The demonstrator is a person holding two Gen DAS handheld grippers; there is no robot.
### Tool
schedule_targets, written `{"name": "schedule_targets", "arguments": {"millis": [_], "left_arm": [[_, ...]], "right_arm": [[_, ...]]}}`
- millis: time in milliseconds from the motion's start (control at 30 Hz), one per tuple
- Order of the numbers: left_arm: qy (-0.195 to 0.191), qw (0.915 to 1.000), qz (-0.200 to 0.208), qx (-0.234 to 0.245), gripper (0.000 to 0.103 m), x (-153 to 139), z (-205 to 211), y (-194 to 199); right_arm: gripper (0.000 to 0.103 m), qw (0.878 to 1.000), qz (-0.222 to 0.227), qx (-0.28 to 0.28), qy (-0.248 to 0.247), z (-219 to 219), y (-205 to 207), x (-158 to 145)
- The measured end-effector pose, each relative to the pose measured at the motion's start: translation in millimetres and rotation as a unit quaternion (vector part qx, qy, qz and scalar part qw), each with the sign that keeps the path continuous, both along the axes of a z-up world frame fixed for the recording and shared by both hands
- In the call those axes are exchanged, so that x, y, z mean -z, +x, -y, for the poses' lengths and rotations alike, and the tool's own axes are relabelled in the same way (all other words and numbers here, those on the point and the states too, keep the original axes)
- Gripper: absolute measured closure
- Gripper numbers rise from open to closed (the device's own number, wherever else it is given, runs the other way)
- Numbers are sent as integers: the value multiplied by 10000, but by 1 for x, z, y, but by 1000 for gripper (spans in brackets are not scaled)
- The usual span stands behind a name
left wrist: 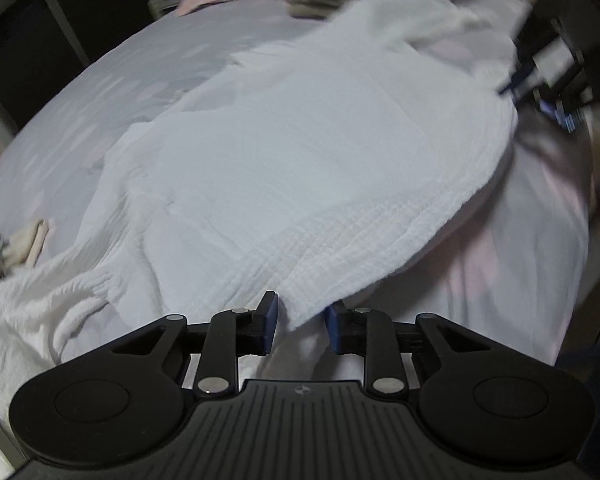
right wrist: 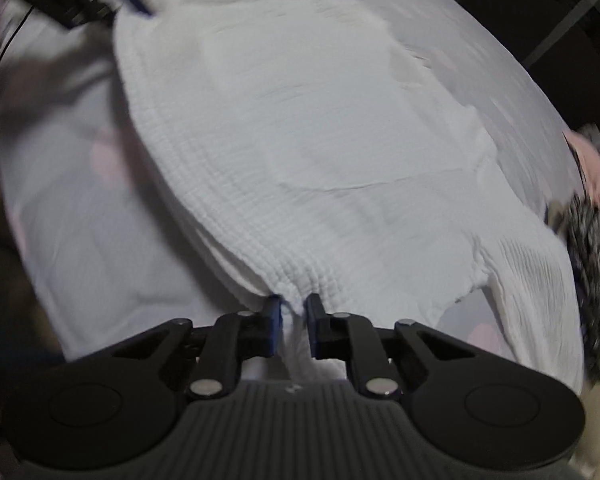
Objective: Fold clothes
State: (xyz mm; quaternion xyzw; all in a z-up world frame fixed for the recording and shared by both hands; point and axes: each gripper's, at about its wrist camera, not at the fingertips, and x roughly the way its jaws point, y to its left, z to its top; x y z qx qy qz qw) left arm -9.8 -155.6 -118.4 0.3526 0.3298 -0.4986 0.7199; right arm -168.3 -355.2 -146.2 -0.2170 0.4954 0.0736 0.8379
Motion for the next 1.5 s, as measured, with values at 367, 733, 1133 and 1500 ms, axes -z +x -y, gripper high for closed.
{"name": "schedule_targets", "arguments": {"millis": [367, 733, 1133, 1500], "left_arm": [[-208, 9994, 10, -289, 79, -14, 2, 20], [49, 9964, 229, -811, 73, -12, -20, 44], [445, 9960, 773, 19, 66, 0, -31, 12], [1048, 9857, 1222, 499, 64, 51, -7, 2]], "right_arm": [[73, 9957, 190, 743, 520, 28, 27, -10], [69, 9937, 174, 1015, 442, 53, 23, -14], [69, 9913, 242, 1284, 148, 63, 25, -19], [69, 9930, 111, 1179, 7, 65, 21, -5]]}}
